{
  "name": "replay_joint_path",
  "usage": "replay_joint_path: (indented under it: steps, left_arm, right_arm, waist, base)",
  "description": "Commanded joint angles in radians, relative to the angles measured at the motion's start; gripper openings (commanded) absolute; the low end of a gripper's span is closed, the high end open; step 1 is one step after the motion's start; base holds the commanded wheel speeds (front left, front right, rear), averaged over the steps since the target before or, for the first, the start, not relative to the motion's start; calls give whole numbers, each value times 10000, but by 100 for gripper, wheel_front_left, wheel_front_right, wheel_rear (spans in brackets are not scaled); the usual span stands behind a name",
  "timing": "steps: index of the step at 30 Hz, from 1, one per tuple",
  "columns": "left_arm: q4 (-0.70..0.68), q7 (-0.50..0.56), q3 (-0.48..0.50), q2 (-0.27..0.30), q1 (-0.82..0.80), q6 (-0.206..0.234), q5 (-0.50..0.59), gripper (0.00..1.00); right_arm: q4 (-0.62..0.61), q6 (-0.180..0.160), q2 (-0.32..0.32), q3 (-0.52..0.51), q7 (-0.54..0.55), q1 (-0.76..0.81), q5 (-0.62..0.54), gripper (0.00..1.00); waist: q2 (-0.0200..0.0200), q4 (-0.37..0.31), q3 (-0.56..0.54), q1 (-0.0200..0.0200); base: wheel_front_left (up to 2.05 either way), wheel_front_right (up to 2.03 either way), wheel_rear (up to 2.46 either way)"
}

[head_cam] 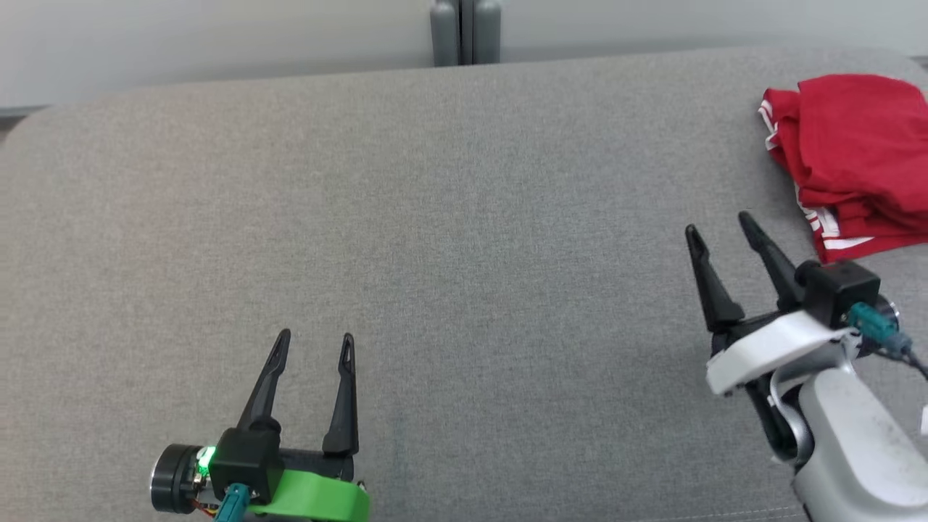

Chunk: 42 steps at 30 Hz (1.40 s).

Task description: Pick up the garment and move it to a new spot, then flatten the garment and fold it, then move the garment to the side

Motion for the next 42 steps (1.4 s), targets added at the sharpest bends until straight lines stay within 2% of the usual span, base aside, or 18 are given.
replay_joint_path:
  steps: [1,8,17,42]
  left_arm:
    - [-77,-31,41,22,223,80,-48,100]
    - [-638,-31,335,23,740,235,-199,100]
    - [-1196,-30,882,22,1218,54,-196,100]
    - [-587,-30,1368,22,1320,-210,-31,100]
  right_arm:
    - [-350,-19,171,-35,-37,410,6,100]
    - [-1874,-19,1184,-397,-39,1884,-684,100]
    - [-2244,-18,1854,-1064,-40,2916,-956,100]
    - [-2089,-18,2143,-1142,-40,3274,-1318,100]
  waist:
    - [0,31,-1051,0]
    - [0,-77,-1438,0]
    - [0,-221,-1683,0]
    - [0,-277,-1900,0]
  base:
    - [0,0,0]
    - [0,0,0]
    - [0,0,0]
    - [0,0,0]
